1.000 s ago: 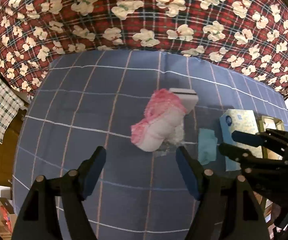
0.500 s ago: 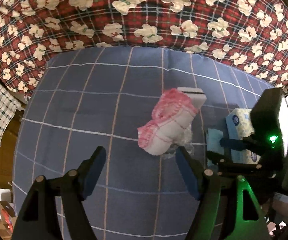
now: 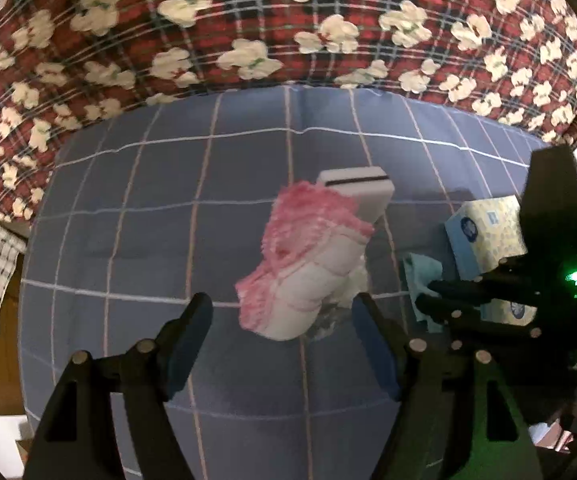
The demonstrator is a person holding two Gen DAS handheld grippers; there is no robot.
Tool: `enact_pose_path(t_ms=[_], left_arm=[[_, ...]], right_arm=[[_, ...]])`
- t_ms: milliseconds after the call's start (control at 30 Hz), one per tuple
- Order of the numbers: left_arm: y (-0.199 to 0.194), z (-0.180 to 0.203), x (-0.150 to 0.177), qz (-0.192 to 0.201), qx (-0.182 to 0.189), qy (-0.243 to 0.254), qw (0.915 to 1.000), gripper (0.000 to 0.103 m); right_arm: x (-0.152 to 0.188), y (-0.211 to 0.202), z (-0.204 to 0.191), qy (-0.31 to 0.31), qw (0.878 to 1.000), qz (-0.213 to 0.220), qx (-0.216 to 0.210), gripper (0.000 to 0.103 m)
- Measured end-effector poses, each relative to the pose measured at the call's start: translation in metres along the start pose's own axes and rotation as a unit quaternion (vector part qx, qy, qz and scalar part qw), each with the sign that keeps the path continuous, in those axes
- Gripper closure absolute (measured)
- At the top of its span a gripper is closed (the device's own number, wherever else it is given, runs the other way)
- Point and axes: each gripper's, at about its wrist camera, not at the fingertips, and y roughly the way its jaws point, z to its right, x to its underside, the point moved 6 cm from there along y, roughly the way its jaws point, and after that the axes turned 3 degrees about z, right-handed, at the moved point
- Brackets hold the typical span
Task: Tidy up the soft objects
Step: 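Move the left tool to the pink-edged towel roll while the right tool approaches the teal cloth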
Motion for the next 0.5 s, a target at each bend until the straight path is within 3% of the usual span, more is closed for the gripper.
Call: enact_pose_path(t_ms=[333, 367, 400, 433, 500], left_arm=[[0.034, 0.008, -0.006, -0.01, -0.01, 0.03, 0.9995, 0.029], [0.035, 0.008, -0.005, -0.009, -0.002, 0.029, 0.9995, 0.034], [0.036, 0.008, -0.004, -0.012, 0.007, 0.03, 0.9994, 0.052], [0.037, 0.009, -0.003, -0.015, 0.012, 0.031, 0.9993, 0.06], [0.035, 0.009, -0.002, -0.017, 0.034, 0.024, 0.999, 0.072]], right_arm=[[-0.005, -0.02, 0.006, 0.004, 0.999, 0.024, -0.021, 0.09], [-0.002, -0.02, 0.006, 0.003, 0.999, 0.026, -0.022, 0.09], [-0.002, -0.021, 0.006, 0.002, 0.999, 0.028, -0.023, 0.09], [-0.001, -0.022, 0.005, 0.0, 0.999, 0.03, -0.022, 0.09], [0.0, -0.026, 0.003, 0.0, 0.999, 0.036, -0.024, 0.09]])
